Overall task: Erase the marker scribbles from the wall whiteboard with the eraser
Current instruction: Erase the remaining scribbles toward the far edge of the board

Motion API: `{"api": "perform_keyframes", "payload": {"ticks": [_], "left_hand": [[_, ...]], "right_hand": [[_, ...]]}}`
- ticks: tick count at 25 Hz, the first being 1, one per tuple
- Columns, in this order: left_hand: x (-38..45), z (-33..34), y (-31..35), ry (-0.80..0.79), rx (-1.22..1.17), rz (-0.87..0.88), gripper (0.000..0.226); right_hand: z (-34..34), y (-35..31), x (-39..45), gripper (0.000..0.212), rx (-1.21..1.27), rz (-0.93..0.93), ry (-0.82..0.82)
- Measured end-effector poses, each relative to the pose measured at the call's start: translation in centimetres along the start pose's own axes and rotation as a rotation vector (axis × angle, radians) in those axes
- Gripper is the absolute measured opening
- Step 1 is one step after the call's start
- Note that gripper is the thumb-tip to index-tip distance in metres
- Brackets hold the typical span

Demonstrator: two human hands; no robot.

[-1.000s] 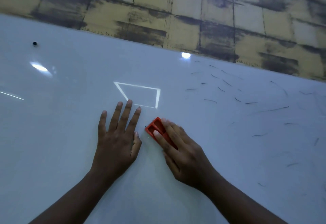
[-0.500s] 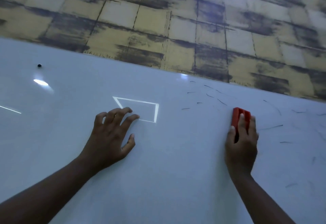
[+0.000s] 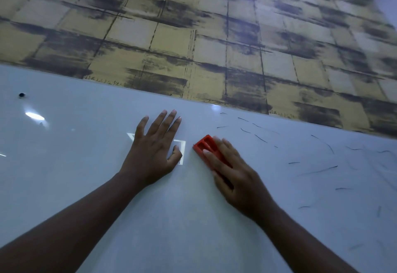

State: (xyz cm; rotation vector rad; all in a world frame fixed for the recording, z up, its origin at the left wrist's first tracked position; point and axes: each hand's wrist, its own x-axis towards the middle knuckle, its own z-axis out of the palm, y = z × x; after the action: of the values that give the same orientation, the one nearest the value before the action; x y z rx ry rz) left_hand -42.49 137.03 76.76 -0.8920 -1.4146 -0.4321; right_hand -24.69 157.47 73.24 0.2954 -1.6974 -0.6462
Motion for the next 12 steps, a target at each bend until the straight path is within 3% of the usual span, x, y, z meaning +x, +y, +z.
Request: {"api": "perform_keyframes", "payload": {"ticks": [1, 3, 6, 8, 12], "left_hand": [[-0.1, 0.1, 0.0, 0.003, -0.001, 0.001, 0.082], [0.0, 0.1, 0.0, 0.004, -0.002, -0.003, 0.082], [0.0, 0.0, 0.1, -0.018, 0.002, -0.009, 0.084], [0.0, -0.1, 0.3, -0.017, -0.003, -0.015, 0.085], [0.0, 0.0, 0.5, -0.012, -0.001, -0.019, 0.084]], "right_hand": [[-0.9, 1.8, -0.2, 0.062, -0.009, -0.002, 0.001], [-2.7, 5.2, -0.8, 0.063, -0.027, 0.163, 0.104], [-4.1, 8.6, -3.0, 0.059, -0.067, 0.664, 0.338], [-3.9, 9.2, -3.8, 0.056, -0.101, 0.888, 0.434], [-2.2, 7.0, -1.1, 0.057, -0.082, 0.951, 0.462]]}}
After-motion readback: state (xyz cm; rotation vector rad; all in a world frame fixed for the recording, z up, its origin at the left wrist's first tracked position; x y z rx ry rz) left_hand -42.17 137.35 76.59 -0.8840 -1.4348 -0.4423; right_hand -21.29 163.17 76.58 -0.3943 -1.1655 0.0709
